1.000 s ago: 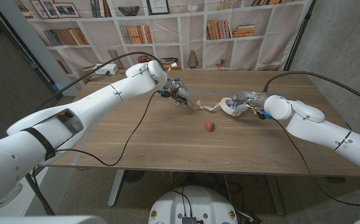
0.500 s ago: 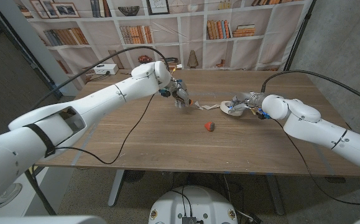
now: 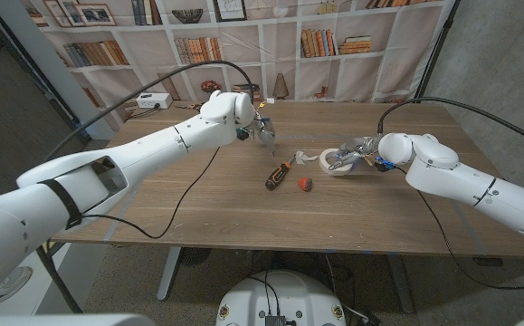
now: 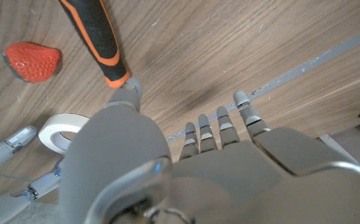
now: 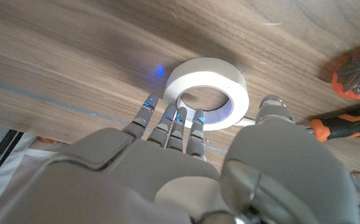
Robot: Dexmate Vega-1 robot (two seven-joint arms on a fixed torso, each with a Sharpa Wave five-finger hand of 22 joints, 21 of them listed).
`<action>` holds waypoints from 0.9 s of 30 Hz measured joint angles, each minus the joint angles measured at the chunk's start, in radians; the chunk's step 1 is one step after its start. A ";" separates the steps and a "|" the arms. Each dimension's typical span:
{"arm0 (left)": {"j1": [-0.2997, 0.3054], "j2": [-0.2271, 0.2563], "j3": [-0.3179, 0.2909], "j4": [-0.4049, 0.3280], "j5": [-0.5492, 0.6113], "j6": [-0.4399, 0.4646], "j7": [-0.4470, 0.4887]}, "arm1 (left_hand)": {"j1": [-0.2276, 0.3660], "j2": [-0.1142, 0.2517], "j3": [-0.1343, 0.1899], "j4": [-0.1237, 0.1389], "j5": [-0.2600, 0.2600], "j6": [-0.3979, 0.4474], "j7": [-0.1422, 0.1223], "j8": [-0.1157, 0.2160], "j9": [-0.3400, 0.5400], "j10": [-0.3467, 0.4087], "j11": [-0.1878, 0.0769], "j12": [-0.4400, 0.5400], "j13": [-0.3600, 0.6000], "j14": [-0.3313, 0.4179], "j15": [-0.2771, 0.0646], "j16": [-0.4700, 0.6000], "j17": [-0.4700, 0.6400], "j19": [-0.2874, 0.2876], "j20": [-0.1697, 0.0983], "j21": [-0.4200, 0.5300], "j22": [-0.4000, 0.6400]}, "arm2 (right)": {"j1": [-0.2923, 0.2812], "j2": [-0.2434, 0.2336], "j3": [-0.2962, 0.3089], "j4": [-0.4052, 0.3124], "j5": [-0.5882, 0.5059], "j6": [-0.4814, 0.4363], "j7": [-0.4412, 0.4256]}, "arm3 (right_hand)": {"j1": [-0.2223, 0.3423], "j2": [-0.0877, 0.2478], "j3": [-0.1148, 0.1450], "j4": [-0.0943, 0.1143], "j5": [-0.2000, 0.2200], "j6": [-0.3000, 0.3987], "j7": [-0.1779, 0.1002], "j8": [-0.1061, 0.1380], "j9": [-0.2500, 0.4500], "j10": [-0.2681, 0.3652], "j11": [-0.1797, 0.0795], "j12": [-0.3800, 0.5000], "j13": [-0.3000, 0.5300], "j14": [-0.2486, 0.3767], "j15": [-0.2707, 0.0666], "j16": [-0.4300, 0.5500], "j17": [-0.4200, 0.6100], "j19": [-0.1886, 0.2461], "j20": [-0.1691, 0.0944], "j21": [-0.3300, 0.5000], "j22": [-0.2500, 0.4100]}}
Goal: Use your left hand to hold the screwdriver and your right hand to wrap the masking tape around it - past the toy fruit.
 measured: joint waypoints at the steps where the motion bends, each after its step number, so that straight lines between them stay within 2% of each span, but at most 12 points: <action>1: 0.013 0.000 -0.015 -0.007 0.003 -0.002 0.007 | -0.005 0.005 -0.004 0.004 0.000 -0.008 0.001 0.000 -0.004 -0.006 -0.002 -0.002 -0.003 -0.001 -0.001 0.000 -0.001 0.000 0.000 -0.001 -0.002 | -0.013 -0.002 0.019 0.005 0.016 0.008 -0.006 | -0.003 0.003 -0.003 0.003 0.000 -0.013 -0.001 -0.007 -0.003 -0.008 0.001 -0.010 -0.005 -0.003 0.003 0.000 -0.004 0.000 0.000 -0.002 -0.001; 5: 0.038 0.002 -0.044 -0.019 0.003 -0.019 0.044 | -0.031 0.030 -0.019 0.026 0.000 -0.039 -0.011 0.000 -0.030 -0.045 -0.005 -0.031 -0.023 -0.036 0.000 0.000 -0.010 -0.019 -0.007 -0.018 -0.007 | -0.065 -0.006 0.089 0.028 0.083 0.054 -0.052 | -0.016 0.017 -0.005 0.005 0.007 -0.050 -0.016 -0.028 -0.009 -0.014 0.007 -0.031 -0.020 -0.003 0.003 0.000 -0.017 0.004 0.004 -0.010 -0.001; 8: 0.080 0.011 -0.091 -0.040 -0.007 -0.043 0.087 | -0.071 0.044 -0.037 0.049 -0.014 -0.071 -0.029 0.000 -0.056 -0.074 -0.007 -0.052 -0.044 -0.069 -0.001 -0.003 -0.019 -0.038 -0.024 -0.037 -0.009 | -0.123 -0.007 0.162 0.056 0.193 0.148 -0.129 | -0.007 0.034 -0.001 0.008 0.007 -0.060 -0.025 -0.033 -0.013 -0.014 0.007 -0.039 -0.028 -0.005 0.006 -0.004 -0.025 0.007 0.011 -0.016 -0.001; 9: 0.083 0.012 -0.095 -0.042 -0.011 -0.053 0.103 | -0.079 0.050 -0.041 0.057 -0.017 -0.077 -0.035 0.000 -0.063 -0.081 -0.010 -0.056 -0.049 -0.078 -0.002 -0.005 -0.023 -0.047 -0.025 -0.041 -0.009 | -0.125 -0.007 0.166 0.057 0.199 0.155 -0.133 | -0.003 0.039 -0.001 0.008 0.007 -0.061 -0.026 -0.033 -0.013 -0.014 0.007 -0.040 -0.030 -0.008 0.009 -0.004 -0.026 0.007 0.011 -0.016 -0.001; 11: 0.111 0.019 -0.126 -0.055 -0.019 -0.071 0.132 | -0.102 0.056 -0.050 0.070 -0.028 -0.087 -0.045 0.000 -0.075 -0.087 -0.016 -0.060 -0.059 -0.089 -0.007 -0.005 -0.027 -0.055 -0.030 -0.050 -0.009 | -0.161 -0.005 0.216 0.083 0.278 0.229 -0.168 | -0.001 0.046 0.002 0.005 0.007 -0.061 -0.026 -0.033 -0.017 -0.014 0.007 -0.042 -0.035 -0.008 0.009 -0.004 -0.030 0.007 0.011 -0.020 -0.001; 12: 0.111 0.019 -0.126 -0.055 -0.025 -0.081 0.147 | -0.109 0.061 -0.055 0.074 -0.032 -0.091 -0.049 0.000 -0.079 -0.090 -0.019 -0.060 -0.062 -0.089 -0.007 -0.005 -0.028 -0.055 -0.030 -0.050 -0.009 | -0.170 -0.004 0.230 0.092 0.283 0.233 -0.170 | -0.001 0.046 0.005 0.008 0.007 -0.061 -0.026 -0.033 -0.018 -0.014 0.007 -0.043 -0.036 -0.008 0.009 -0.004 -0.030 0.010 0.013 -0.020 -0.001; 13: 0.111 0.019 -0.126 -0.055 -0.029 -0.088 0.156 | -0.115 0.060 -0.058 0.077 -0.032 -0.094 -0.052 0.000 -0.082 -0.090 -0.019 -0.060 -0.065 -0.089 -0.007 -0.005 -0.029 -0.055 -0.030 -0.053 -0.009 | -0.178 -0.002 0.240 0.100 0.330 0.276 -0.182 | 0.004 0.051 0.006 0.009 0.007 -0.061 -0.026 -0.034 -0.018 -0.014 0.007 -0.046 -0.036 -0.008 0.009 -0.004 -0.030 0.011 0.015 -0.020 -0.001; 14: 0.139 0.025 -0.158 -0.064 -0.042 -0.106 0.180 | -0.116 0.061 -0.055 0.082 -0.032 -0.096 -0.054 0.000 -0.086 -0.090 -0.019 -0.060 -0.067 -0.091 -0.005 -0.005 -0.029 -0.057 -0.032 -0.053 -0.009 | -0.191 0.002 0.258 0.116 0.367 0.311 -0.190 | 0.006 0.053 0.006 0.009 0.007 -0.061 -0.026 -0.040 -0.018 -0.014 0.007 -0.046 -0.039 -0.008 0.009 -0.004 -0.034 0.013 0.016 -0.020 -0.001; 17: 0.166 0.029 -0.187 -0.070 -0.073 -0.143 0.230 | -0.133 0.071 -0.060 0.088 -0.044 -0.095 -0.054 0.000 -0.091 -0.090 -0.019 -0.060 -0.072 -0.093 -0.004 -0.005 -0.033 -0.061 -0.036 -0.057 -0.009 | -0.215 0.012 0.292 0.146 0.440 0.376 -0.203 | 0.008 0.055 0.010 0.005 0.007 -0.061 -0.026 -0.040 -0.018 -0.014 0.007 -0.046 -0.042 -0.008 0.009 -0.004 -0.037 0.013 0.016 -0.024 -0.001; 20: 0.212 0.034 -0.241 -0.077 -0.113 -0.186 0.286 | -0.146 0.073 -0.065 0.093 -0.053 -0.090 -0.060 0.000 -0.100 -0.082 -0.019 -0.060 -0.080 -0.093 -0.004 -0.005 -0.037 -0.066 -0.030 -0.060 -0.009 | -0.231 0.021 0.314 0.173 0.532 0.459 -0.214 | 0.011 0.058 0.010 0.005 0.007 -0.061 -0.026 -0.040 -0.023 -0.014 0.007 -0.054 -0.045 -0.008 0.009 -0.004 -0.039 0.013 0.016 -0.024 -0.001; 24: 0.252 0.037 -0.288 -0.077 -0.177 -0.256 0.364 | -0.156 0.074 -0.070 0.098 -0.062 -0.083 -0.074 0.003 -0.110 -0.073 -0.018 -0.060 -0.086 -0.093 -0.004 -0.001 -0.042 -0.071 -0.036 -0.064 -0.009 | -0.250 0.039 0.338 0.209 0.625 0.551 -0.234 | 0.012 0.065 0.014 0.001 0.003 -0.061 -0.027 -0.040 -0.023 -0.012 0.007 -0.054 -0.052 -0.013 0.014 -0.004 -0.047 0.013 0.016 -0.028 -0.001; 27: 0.291 0.038 -0.333 -0.069 -0.225 -0.308 0.412 | -0.156 0.074 -0.073 0.101 -0.067 -0.079 -0.078 0.005 -0.115 -0.070 -0.021 -0.060 -0.090 -0.089 -0.007 0.000 -0.042 -0.071 -0.036 -0.068 -0.011 | -0.259 0.052 0.350 0.227 0.664 0.593 -0.247 | 0.010 0.067 0.014 0.001 0.000 -0.057 -0.030 -0.040 -0.027 -0.002 0.011 -0.057 -0.054 -0.013 0.014 -0.004 -0.052 0.018 0.021 -0.031 -0.001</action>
